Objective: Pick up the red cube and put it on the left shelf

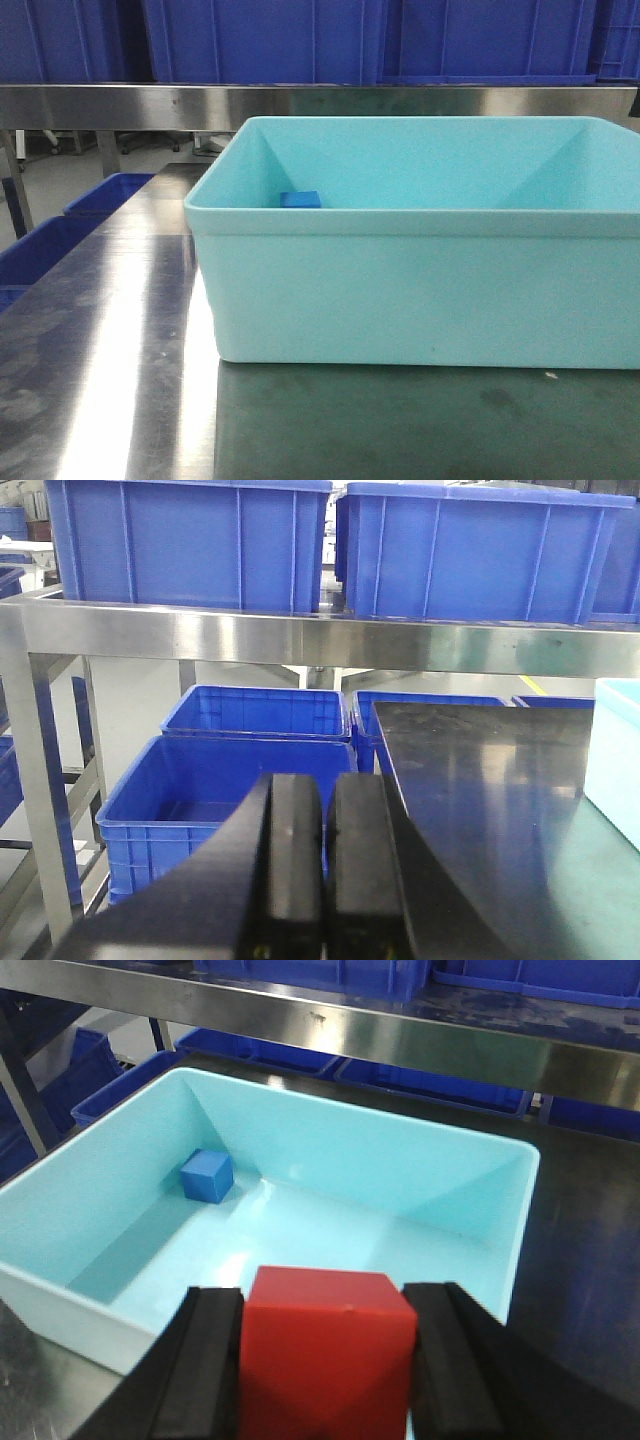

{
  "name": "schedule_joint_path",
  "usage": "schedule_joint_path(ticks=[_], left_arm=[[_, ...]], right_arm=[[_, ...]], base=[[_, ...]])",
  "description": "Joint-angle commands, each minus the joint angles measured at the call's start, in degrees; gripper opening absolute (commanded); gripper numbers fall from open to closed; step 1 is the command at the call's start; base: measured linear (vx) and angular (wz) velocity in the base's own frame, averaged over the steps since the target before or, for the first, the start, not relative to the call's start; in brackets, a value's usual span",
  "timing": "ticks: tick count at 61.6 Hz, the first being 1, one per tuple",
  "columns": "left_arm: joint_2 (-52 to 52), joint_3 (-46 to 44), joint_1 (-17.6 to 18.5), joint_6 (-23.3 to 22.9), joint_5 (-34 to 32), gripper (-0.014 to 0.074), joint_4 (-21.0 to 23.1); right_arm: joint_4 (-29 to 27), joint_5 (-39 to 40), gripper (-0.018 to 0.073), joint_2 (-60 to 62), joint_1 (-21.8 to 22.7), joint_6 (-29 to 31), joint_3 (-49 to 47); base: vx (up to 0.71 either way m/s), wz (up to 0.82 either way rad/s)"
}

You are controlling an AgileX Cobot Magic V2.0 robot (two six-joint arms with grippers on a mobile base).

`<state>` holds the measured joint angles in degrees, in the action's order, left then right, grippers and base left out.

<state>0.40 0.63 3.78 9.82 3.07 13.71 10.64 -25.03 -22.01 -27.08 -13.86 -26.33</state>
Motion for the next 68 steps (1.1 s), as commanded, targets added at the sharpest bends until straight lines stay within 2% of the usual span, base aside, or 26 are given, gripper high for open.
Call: schedule_joint_path(ticks=[1, 68], left_arm=[[0.7, 1.4, 0.2, 0.0, -4.8, 0.0101, 0.1], [0.7, 1.4, 0.2, 0.0, -4.8, 0.0101, 0.1]], right_arm=[[1.1, 5.9, 0.0053, 3.5, 0.3, 0.0, 1.1], [1.1, 7.6, 0.0053, 6.2, 0.3, 0.0, 2.3]], base=[[0.00, 0.00], [0.00, 0.02]])
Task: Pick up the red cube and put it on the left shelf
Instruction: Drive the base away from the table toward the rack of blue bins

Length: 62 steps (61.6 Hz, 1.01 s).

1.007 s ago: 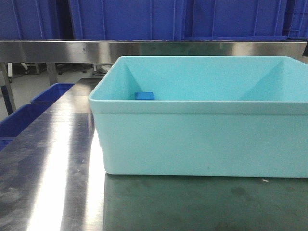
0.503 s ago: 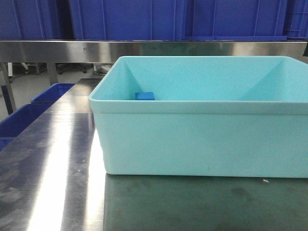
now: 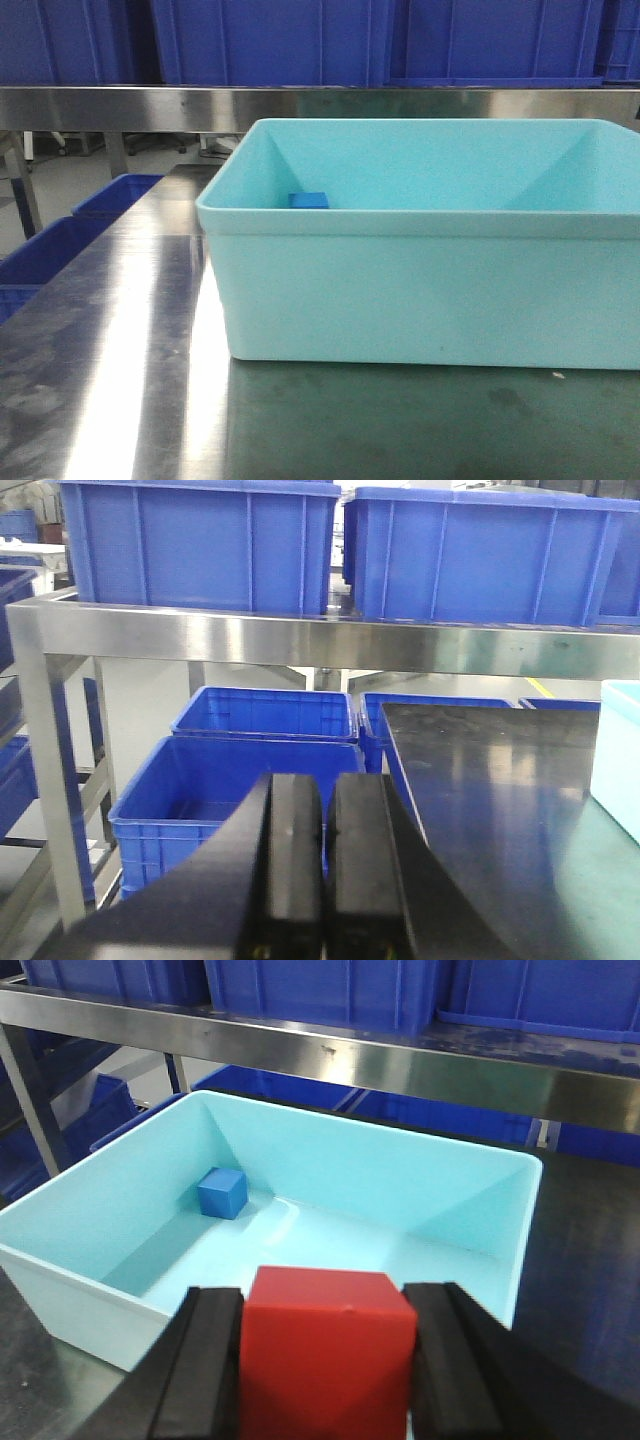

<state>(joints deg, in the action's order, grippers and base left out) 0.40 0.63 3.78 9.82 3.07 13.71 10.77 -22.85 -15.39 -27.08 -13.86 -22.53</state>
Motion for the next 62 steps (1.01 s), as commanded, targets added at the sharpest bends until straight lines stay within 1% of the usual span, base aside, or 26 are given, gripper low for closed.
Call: schedule_joint_path(ticks=[1, 9, 28, 62], left_arm=[[0.7, 1.4, 0.2, 0.0, -4.8, 0.0101, 0.1], [0.7, 1.4, 0.2, 0.0, -4.8, 0.0101, 0.1], [0.7, 1.4, 0.2, 0.0, -4.8, 0.0101, 0.1], [0.7, 1.4, 0.2, 0.0, -4.8, 0.0101, 0.1]], right_arm=[[1.0, 5.4, 0.0053, -0.4, 0.3, 0.0, -1.5], [1.0, 5.4, 0.0053, -0.4, 0.3, 0.0, -1.5], [1.0, 5.4, 0.0053, -0.4, 0.3, 0.0, -1.5], [1.0, 5.4, 0.0053, -0.4, 0.3, 0.0, -1.5]], base=[[0.00, 0.00], [-0.04, 0.03], [-0.06, 0.32], [-0.13, 0.57]])
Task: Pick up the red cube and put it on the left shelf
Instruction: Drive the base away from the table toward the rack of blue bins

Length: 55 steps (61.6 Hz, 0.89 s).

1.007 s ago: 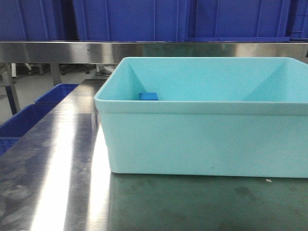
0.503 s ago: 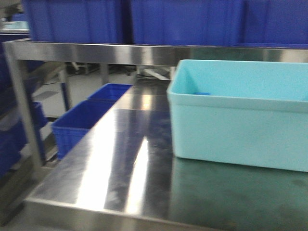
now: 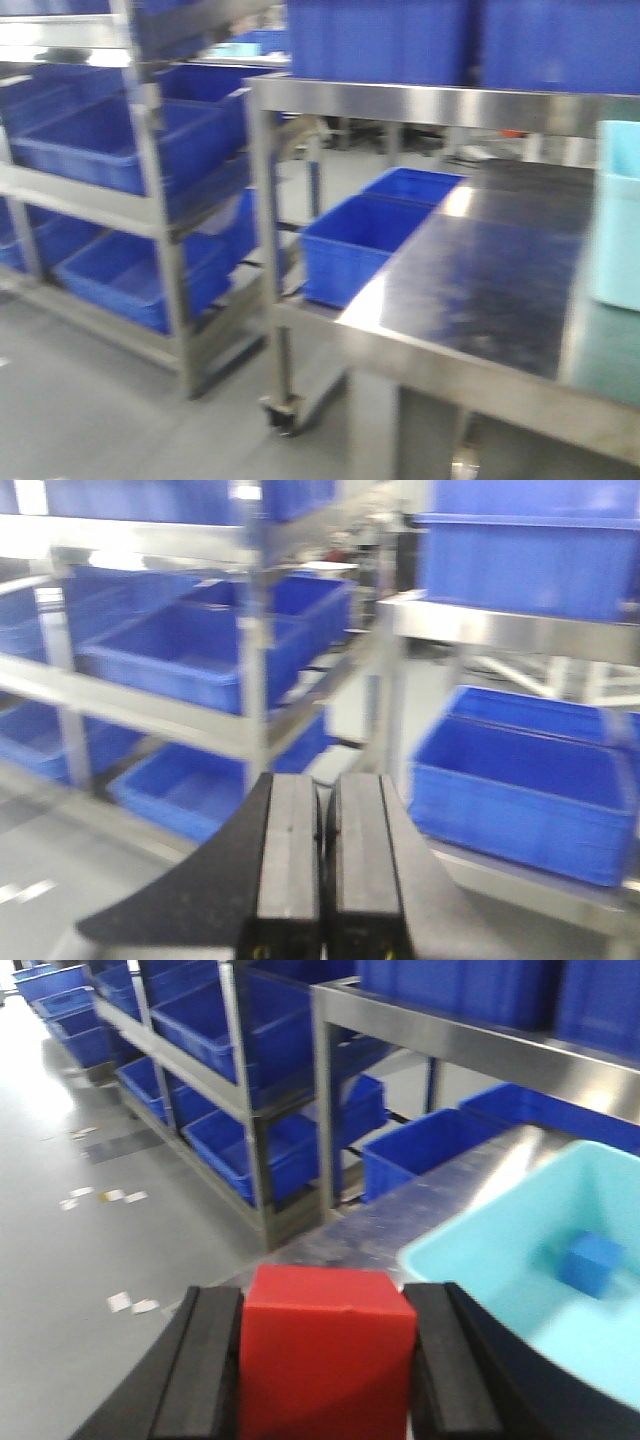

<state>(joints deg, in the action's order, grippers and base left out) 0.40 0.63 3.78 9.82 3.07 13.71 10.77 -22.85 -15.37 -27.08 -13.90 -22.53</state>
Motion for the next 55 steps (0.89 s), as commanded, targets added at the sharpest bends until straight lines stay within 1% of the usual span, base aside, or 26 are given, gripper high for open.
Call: schedule_joint_path(ticks=[1, 24, 42, 55], left_arm=[[0.7, 1.4, 0.2, 0.0, -4.8, 0.0101, 0.1], [0.7, 1.4, 0.2, 0.0, -4.8, 0.0101, 0.1], [0.7, 1.4, 0.2, 0.0, -4.8, 0.0101, 0.1], [0.7, 1.4, 0.2, 0.0, -4.8, 0.0101, 0.1]], right_arm=[[1.0, 5.4, 0.0053, -0.4, 0.3, 0.0, -1.5], [1.0, 5.4, 0.0053, -0.4, 0.3, 0.0, -1.5], [1.0, 5.4, 0.0053, -0.4, 0.3, 0.0, -1.5], [1.0, 5.4, 0.0053, -0.4, 0.3, 0.0, -1.5]], base=[[-0.11, 0.63], [-0.13, 0.66], [-0.06, 0.84], [0.06, 0.83]])
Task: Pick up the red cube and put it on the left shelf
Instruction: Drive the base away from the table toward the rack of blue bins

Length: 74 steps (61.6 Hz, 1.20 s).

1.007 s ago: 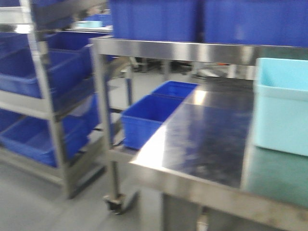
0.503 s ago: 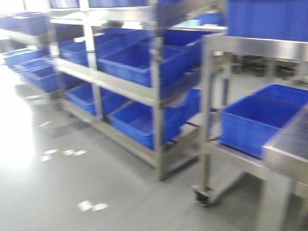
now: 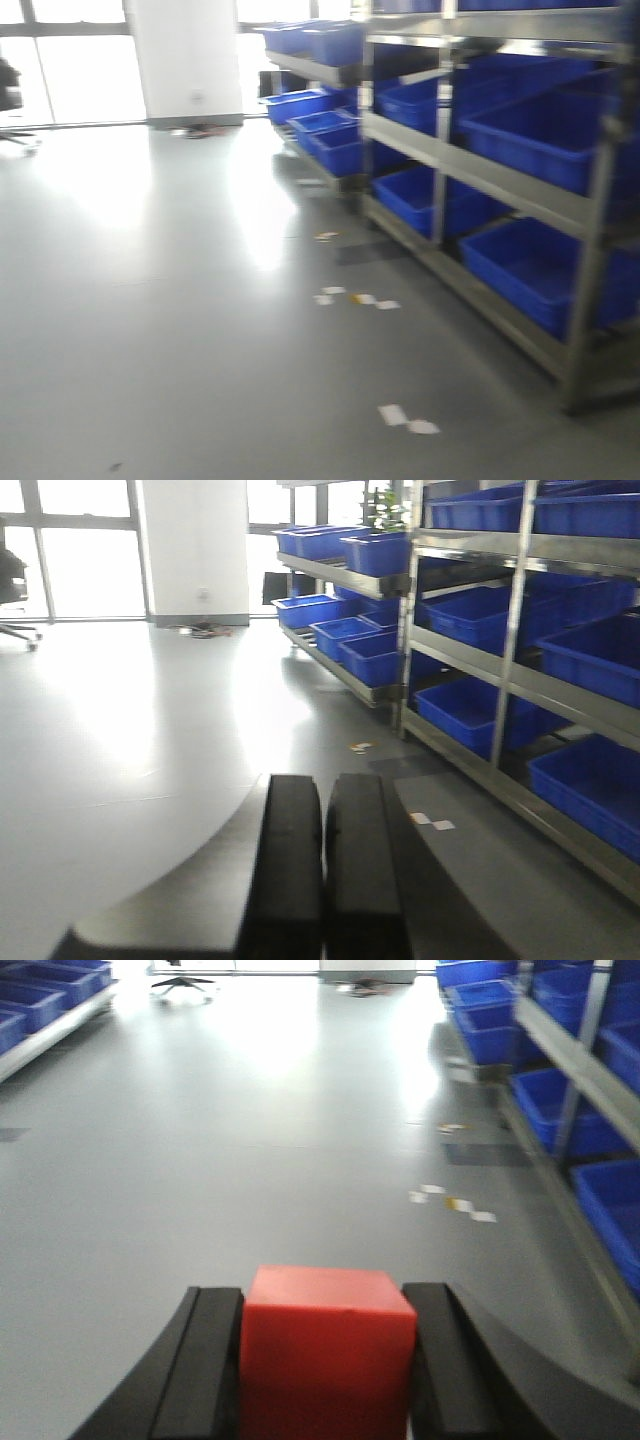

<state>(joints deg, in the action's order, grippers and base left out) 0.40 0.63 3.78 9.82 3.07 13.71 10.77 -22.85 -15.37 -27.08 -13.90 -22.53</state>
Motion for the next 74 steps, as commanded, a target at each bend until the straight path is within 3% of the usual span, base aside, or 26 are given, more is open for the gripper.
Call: schedule_joint_path(ticks=[1, 32, 74], left_arm=[[0.7, 1.4, 0.2, 0.0, -4.8, 0.0101, 0.1], [0.7, 1.4, 0.2, 0.0, -4.8, 0.0101, 0.1], [0.7, 1.4, 0.2, 0.0, -4.8, 0.0101, 0.1]], right_arm=[[1.0, 5.4, 0.0053, -0.4, 0.3, 0.0, -1.5], [1.0, 5.5, 0.0053, -0.4, 0.3, 0.0, -1.5], [1.0, 5.5, 0.0053, -0.4, 0.3, 0.0, -1.5]], base=[[0.12, 0.76], [0.16, 0.66], [0.40, 0.10]])
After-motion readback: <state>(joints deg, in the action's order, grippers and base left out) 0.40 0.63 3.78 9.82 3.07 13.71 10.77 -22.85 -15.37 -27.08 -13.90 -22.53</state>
